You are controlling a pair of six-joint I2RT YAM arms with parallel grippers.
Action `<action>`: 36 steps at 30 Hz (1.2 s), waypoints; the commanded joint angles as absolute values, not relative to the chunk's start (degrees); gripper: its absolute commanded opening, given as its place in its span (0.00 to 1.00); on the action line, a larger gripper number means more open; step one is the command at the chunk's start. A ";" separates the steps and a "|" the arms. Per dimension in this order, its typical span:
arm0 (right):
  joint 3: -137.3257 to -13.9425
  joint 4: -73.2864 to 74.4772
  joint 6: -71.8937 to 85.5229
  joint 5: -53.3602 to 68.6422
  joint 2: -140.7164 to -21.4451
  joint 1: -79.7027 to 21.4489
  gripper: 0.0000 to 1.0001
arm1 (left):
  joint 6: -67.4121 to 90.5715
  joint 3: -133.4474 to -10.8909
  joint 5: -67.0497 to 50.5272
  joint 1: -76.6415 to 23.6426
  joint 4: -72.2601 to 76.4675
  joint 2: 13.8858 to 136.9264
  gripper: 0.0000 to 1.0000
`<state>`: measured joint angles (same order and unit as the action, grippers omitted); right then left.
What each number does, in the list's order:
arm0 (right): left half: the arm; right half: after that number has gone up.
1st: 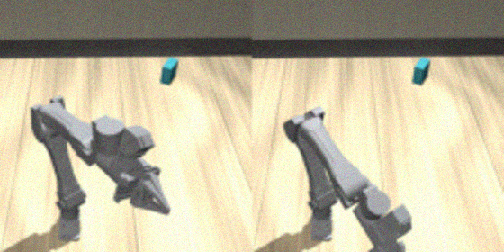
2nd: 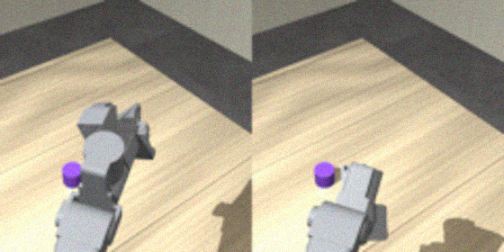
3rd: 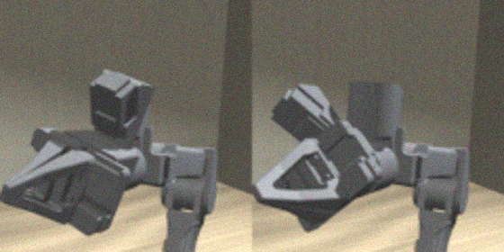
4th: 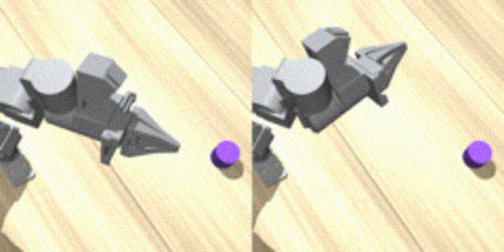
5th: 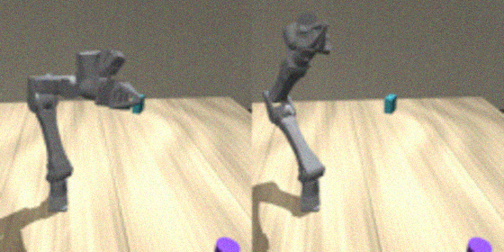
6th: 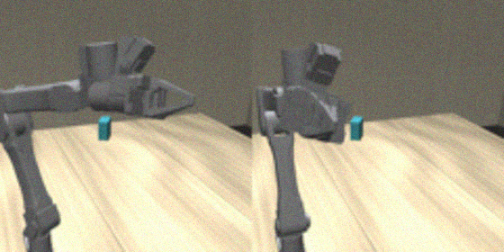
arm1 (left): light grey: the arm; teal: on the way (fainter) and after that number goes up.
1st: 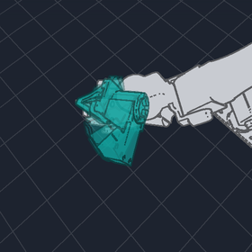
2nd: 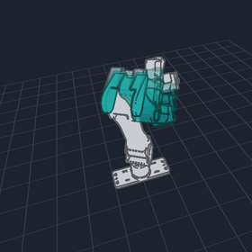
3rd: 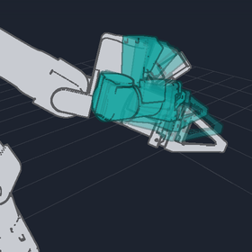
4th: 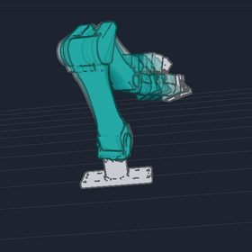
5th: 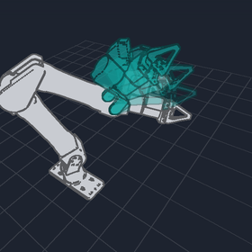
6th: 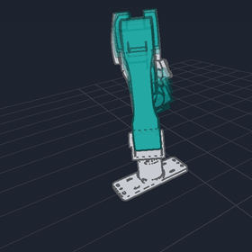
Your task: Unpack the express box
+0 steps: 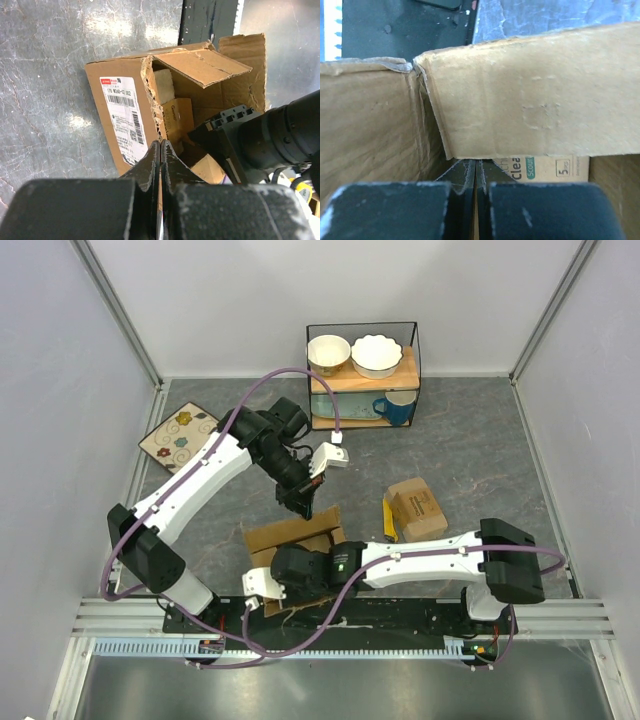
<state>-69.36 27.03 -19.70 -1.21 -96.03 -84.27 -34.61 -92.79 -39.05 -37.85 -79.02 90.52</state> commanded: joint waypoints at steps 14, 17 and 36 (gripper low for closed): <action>-68.65 20.66 -19.69 -18.81 -80.07 -86.57 0.00 | -36.56 -89.74 -33.49 -37.62 -85.78 87.02 0.02; -68.21 19.87 -19.60 -20.47 -79.28 -87.10 0.00 | -36.21 -89.21 -33.14 -37.71 -85.43 86.75 0.02; -76.02 24.08 -21.53 -29.18 -70.76 -88.42 0.00 | -34.01 -82.88 -23.82 -37.71 -79.01 86.57 0.02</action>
<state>-72.12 23.09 -20.12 -23.90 -74.30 -88.03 -35.11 -83.88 -27.16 -37.74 -77.41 87.50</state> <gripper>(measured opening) 0.007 0.025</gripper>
